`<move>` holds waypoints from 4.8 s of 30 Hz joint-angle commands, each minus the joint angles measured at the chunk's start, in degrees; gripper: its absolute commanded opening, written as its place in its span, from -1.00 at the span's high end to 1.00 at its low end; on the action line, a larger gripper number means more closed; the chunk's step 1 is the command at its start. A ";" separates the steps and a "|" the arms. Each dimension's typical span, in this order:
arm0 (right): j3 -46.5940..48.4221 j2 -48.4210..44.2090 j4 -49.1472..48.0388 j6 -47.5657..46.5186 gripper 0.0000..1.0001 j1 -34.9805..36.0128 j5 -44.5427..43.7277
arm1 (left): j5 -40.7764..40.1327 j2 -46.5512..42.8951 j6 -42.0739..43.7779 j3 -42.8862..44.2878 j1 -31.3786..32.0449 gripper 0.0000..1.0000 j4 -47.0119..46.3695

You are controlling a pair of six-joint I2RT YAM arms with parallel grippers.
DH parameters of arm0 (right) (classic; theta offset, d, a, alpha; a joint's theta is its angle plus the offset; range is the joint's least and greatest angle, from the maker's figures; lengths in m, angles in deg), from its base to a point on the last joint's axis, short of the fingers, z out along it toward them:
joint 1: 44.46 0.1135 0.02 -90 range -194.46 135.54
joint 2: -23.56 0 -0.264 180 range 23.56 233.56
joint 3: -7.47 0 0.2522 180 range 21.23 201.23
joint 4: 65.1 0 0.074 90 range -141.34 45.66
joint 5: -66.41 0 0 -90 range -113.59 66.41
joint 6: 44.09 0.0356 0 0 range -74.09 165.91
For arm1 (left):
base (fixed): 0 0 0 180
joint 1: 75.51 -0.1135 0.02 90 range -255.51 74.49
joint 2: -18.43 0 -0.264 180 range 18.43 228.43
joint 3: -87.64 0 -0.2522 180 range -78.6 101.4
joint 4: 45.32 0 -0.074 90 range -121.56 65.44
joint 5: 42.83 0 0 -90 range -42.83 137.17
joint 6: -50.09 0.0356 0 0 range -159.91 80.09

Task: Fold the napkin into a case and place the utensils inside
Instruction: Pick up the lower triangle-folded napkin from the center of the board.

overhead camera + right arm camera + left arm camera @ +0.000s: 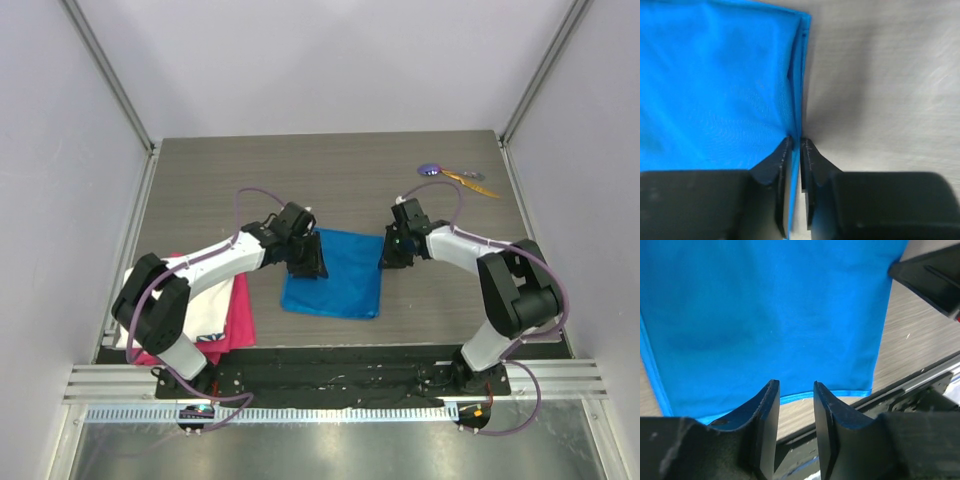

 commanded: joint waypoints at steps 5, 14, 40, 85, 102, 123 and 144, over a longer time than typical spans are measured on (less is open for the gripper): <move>13.95 5.40 9.52 -8.48 0.52 0.27 -17.18 | -2.02 1.97 -1.94 2.13 -0.11 0.35 -5.97; 10.98 -6.19 10.87 -4.20 0.13 7.75 -9.39 | -2.20 4.69 -3.00 1.61 -0.72 0.50 -7.73; 9.82 -8.33 13.50 -5.67 -0.08 23.72 -21.59 | 1.23 -25.62 -6.95 -12.45 -17.84 0.14 -1.93; 15.10 16.56 11.99 2.32 0.05 43.69 -25.08 | 13.18 -25.81 -6.69 -15.18 -27.44 0.08 -5.10; 11.76 3.30 4.09 3.20 0.98 41.86 -19.38 | 13.19 -18.61 -6.51 -14.39 -25.52 -0.14 -7.55; -8.28 -14.81 -13.58 10.23 0.98 28.23 2.24 | 7.91 7.50 -14.60 -3.32 -17.77 -0.54 -16.43; -14.96 -17.02 -21.05 12.00 0.98 26.03 9.27 | 3.52 12.08 -11.18 0.46 -17.33 0.60 -14.78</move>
